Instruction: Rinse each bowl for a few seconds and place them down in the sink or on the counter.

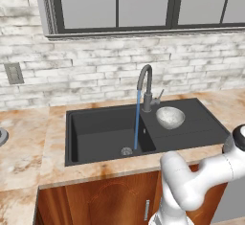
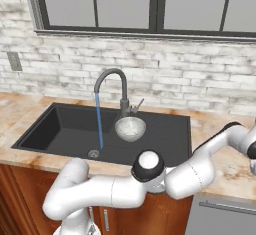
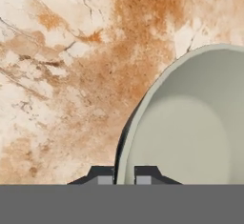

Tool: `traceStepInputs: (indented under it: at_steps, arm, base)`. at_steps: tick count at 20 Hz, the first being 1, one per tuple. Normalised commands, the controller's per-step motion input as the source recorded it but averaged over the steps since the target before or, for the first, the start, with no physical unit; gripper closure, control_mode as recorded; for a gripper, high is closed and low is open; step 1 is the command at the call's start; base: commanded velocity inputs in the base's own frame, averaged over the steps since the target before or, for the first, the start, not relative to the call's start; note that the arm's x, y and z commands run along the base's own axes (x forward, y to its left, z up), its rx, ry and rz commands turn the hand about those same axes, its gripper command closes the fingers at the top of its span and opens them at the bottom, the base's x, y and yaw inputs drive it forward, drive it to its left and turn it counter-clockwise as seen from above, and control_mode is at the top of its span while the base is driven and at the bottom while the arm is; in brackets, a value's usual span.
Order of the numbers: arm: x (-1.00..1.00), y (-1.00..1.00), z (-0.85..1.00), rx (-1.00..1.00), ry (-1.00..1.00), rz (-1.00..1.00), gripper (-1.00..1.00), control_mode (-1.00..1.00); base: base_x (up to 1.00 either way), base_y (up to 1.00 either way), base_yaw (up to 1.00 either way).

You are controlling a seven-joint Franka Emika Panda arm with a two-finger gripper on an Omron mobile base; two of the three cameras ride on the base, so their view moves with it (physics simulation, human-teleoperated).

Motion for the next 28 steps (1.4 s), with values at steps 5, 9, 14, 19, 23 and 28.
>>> traceStepInputs:
  at_steps: [5,9,14,19,23,28]
  arm:
    - [-0.29,0.31,0.36,0.04,0.11,0.02,1.0,-1.0]
    - [-0.27,0.34,0.34,0.03,0.13,0.04,1.0,-1.0]
    - [-0.21,0.37,0.35,0.01,0.12,0.05,1.0,-1.0]
    - [-0.19,0.44,0.31,0.0,0.06,0.05,1.0,-1.0]
    - [-0.21,0.49,0.28,-0.01,0.01,0.05,1.0,-1.0]
    - [-0.18,0.48,0.26,-0.01,0.01,0.06,1.0,-1.0]
  base:
    - [0.0,0.0,0.0]
    - [0.0,0.0,0.0]
    - [0.0,0.0,0.0]
    - [0.0,0.0,0.0]
    - [0.0,0.0,0.0]
    - [0.0,0.0,0.0]
